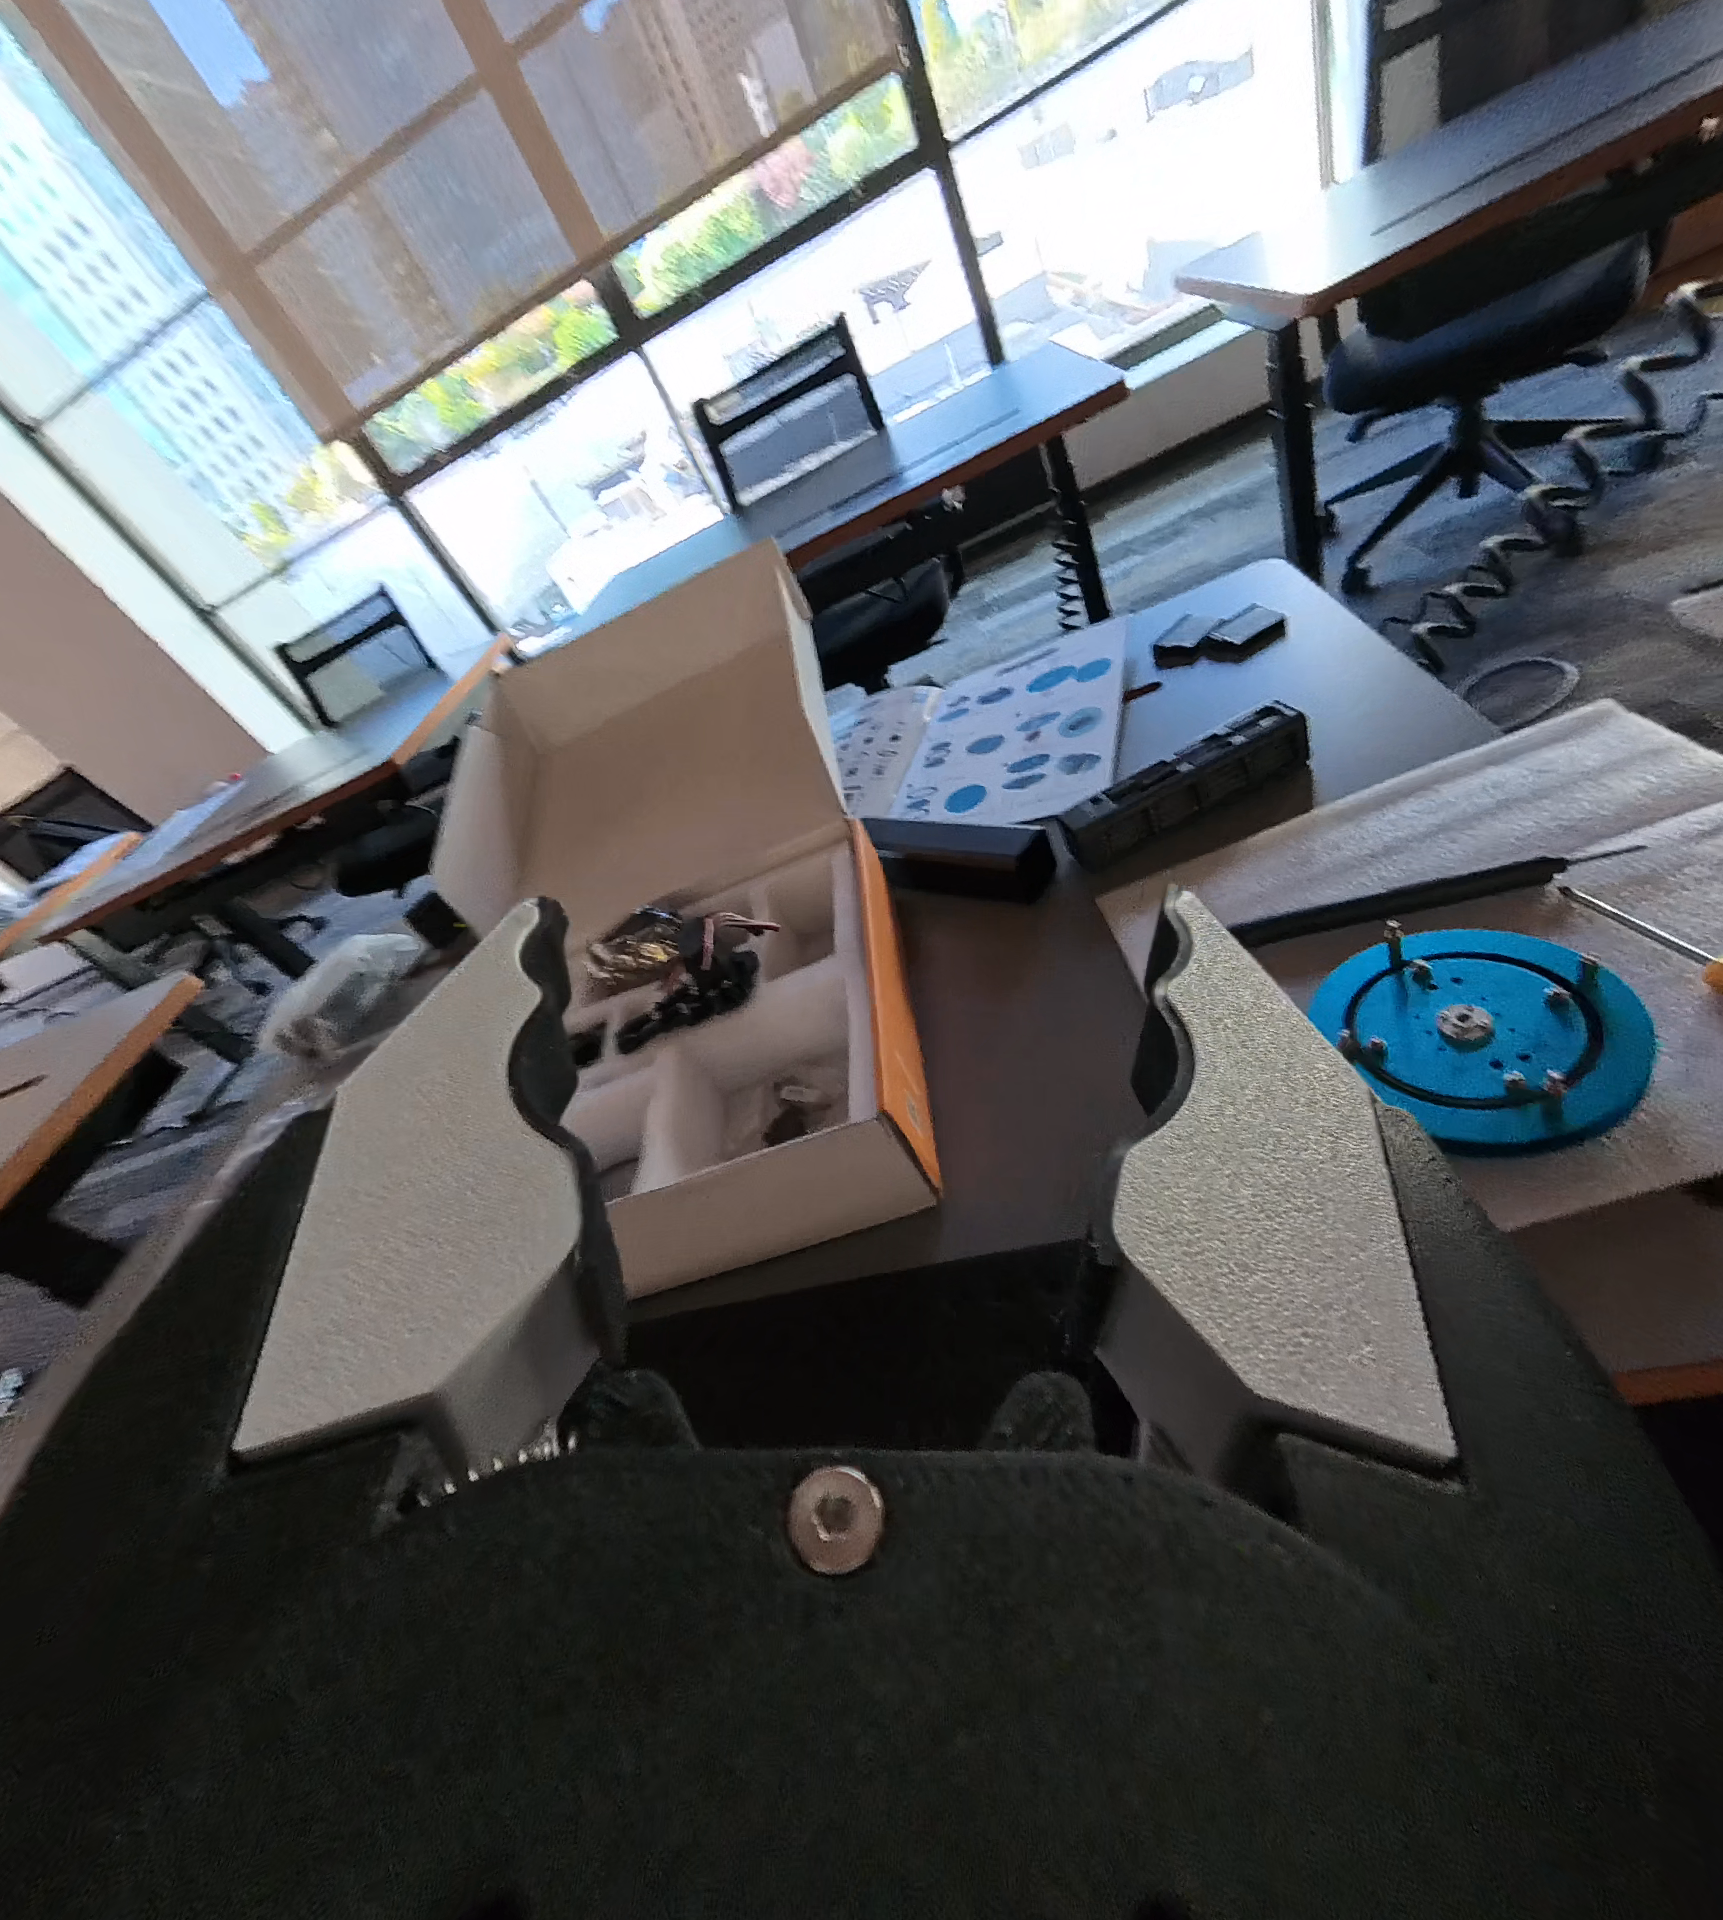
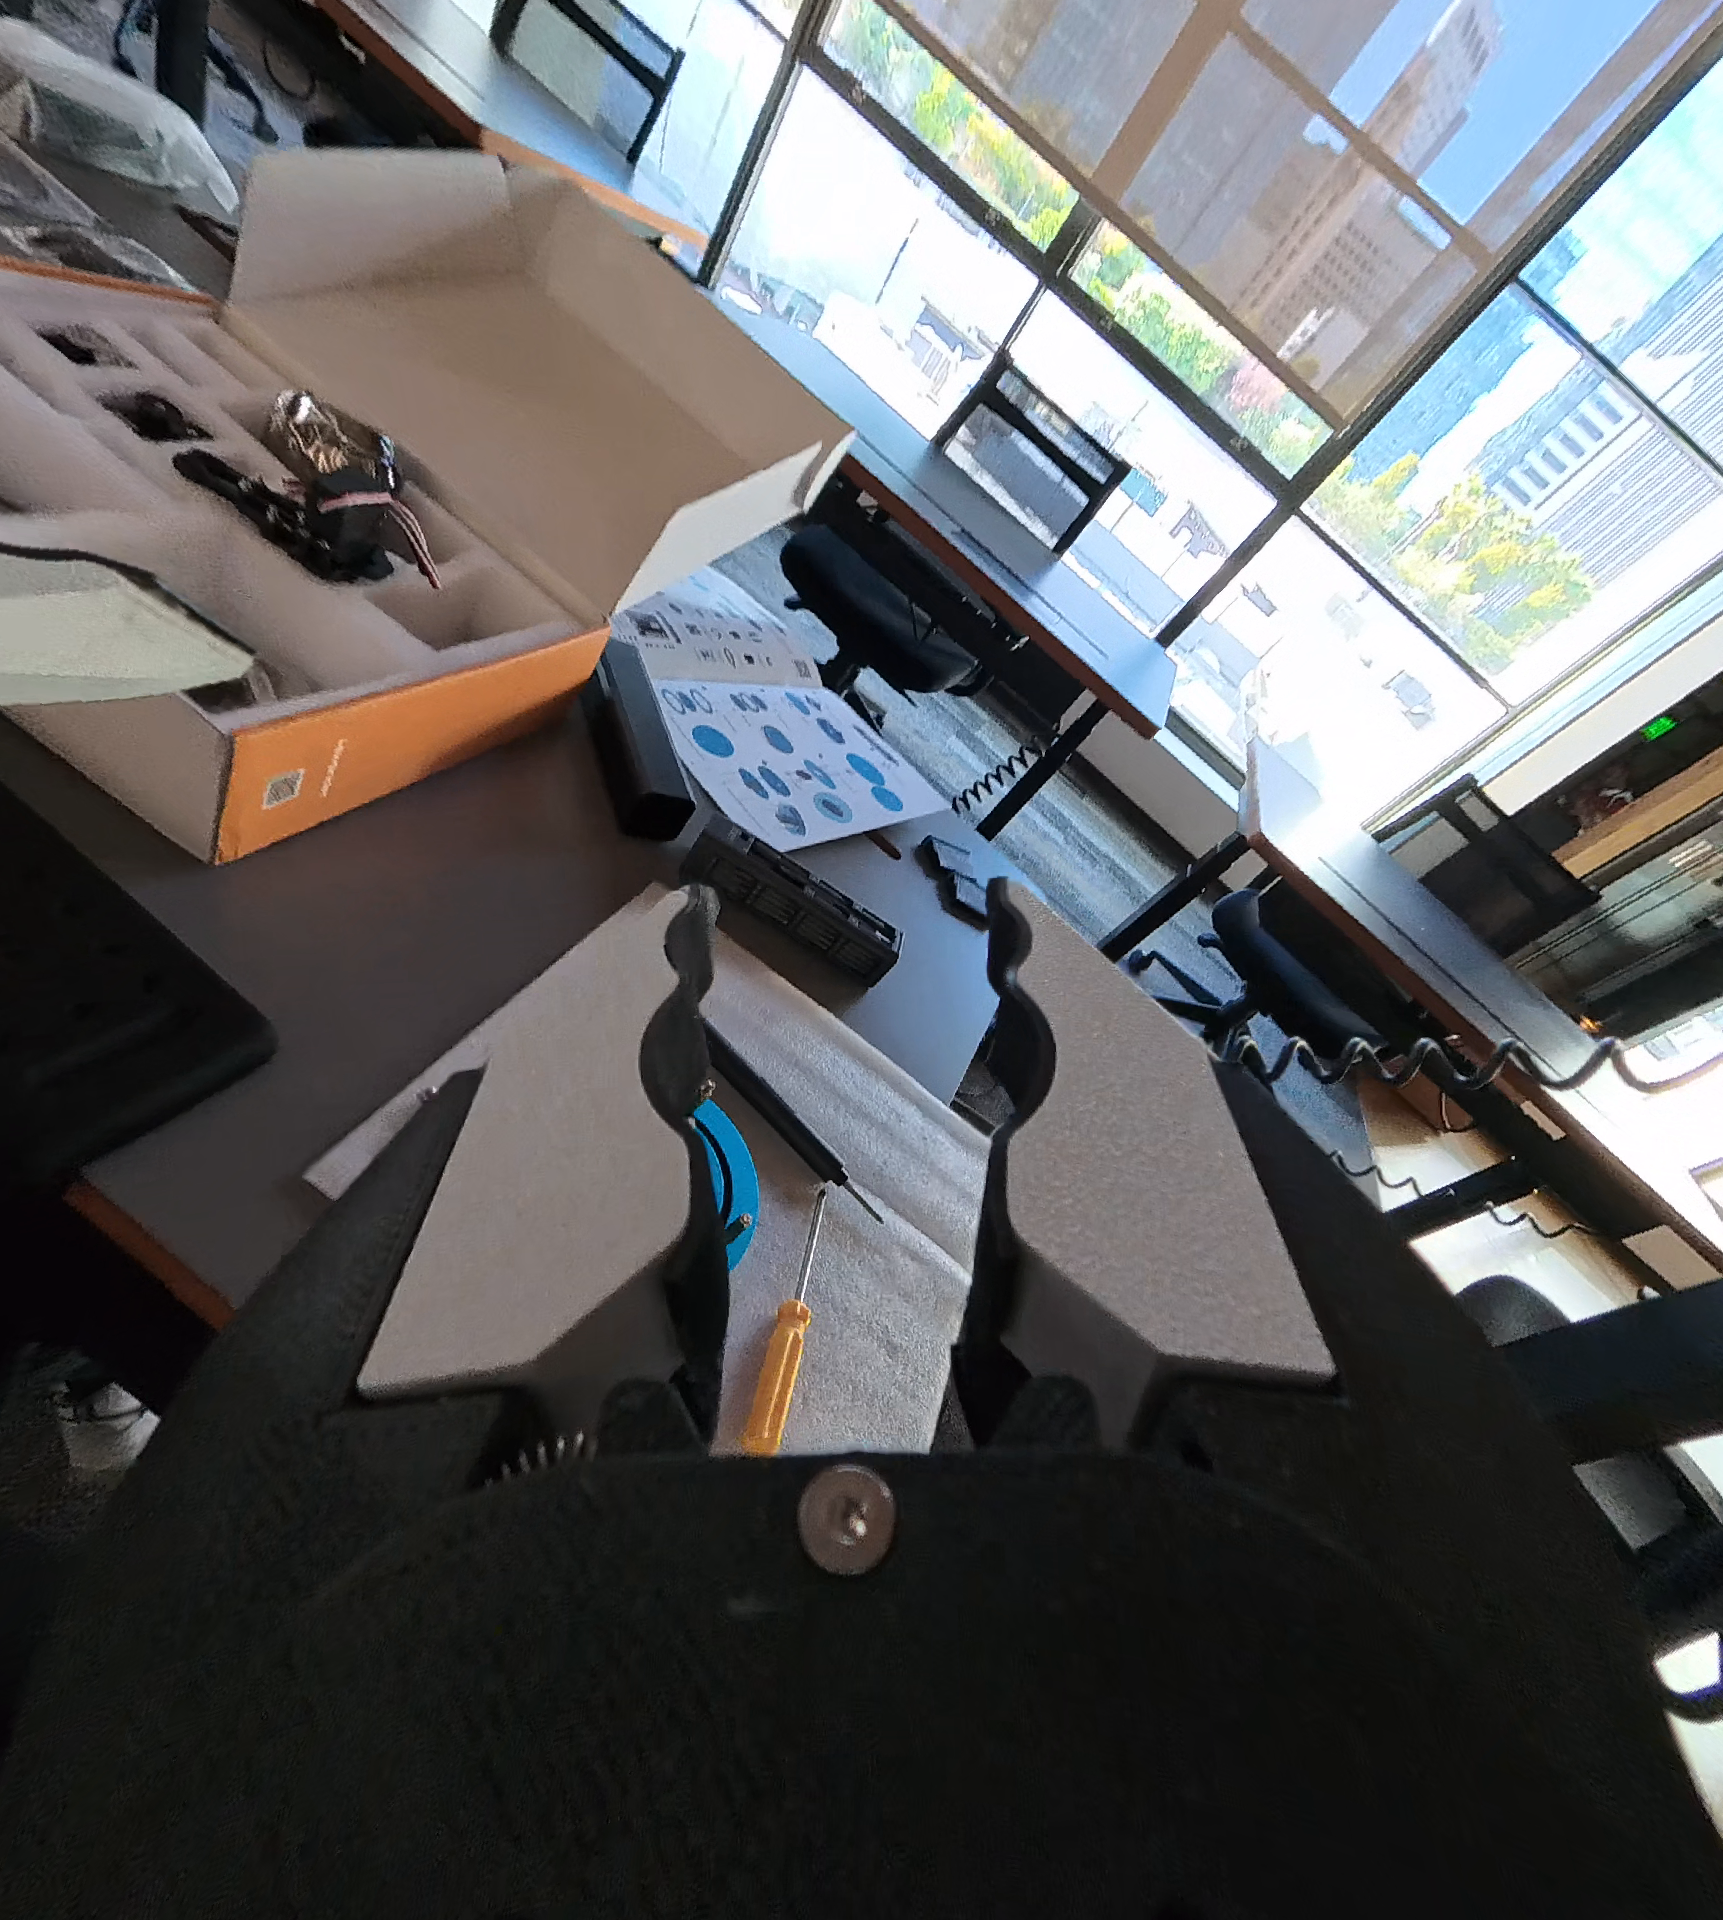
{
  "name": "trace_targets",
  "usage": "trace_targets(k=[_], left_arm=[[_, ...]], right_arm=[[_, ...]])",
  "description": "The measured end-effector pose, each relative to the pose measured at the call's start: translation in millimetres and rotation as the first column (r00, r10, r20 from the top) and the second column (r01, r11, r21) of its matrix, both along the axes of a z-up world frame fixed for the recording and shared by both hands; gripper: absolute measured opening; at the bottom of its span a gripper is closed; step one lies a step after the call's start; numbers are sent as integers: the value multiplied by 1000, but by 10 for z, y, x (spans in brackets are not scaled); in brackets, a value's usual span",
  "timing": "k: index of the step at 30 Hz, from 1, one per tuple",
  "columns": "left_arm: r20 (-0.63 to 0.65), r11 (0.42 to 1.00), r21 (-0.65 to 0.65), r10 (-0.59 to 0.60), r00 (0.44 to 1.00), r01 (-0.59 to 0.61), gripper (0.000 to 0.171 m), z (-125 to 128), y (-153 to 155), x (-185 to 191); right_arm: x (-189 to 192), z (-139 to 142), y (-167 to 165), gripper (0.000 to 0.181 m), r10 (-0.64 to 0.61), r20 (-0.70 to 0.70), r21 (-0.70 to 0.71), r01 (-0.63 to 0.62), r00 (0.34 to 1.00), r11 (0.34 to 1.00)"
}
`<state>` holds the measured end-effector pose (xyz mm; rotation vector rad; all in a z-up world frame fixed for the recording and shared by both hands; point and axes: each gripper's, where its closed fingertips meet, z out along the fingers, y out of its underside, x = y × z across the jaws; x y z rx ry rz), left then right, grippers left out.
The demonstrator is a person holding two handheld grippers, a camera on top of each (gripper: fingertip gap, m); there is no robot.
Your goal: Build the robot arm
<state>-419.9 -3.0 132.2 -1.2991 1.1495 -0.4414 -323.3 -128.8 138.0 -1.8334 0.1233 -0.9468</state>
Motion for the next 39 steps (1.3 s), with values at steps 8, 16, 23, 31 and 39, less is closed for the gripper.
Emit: trace_targets(k=[8, 16, 23, 31, 39], left_arm=[[-58, 669, -541, -635, 770, 511, 54, -1368, -669, 199], [-58, 608, -514, -728, 683, 605, 5, -2061, -773, 554], [-321, 683, -152, -718, 618, 714, 34, -2231, -810, 969], [-578, 571, 128, -622, 529, 811, 38, -2484, -862, 1199], [-652, 519, 180, -573, 496, 836, 37, -2592, -899, 1334]], right_arm=[[805, -1159, -723, 49, 201, -180, -34, -211, 963, 977], [746, -2203, -710, 37, 356, -422, 212, -291, 834, 933], [850, -2394, -536, 39, 354, -230, -102, -384, 907, 918], [745, -2502, -381, 43, 439, -35, -277, -431, 898, 859], [784, -2610, -186, 42, 506, 90, -449, -418, 858, 790]])
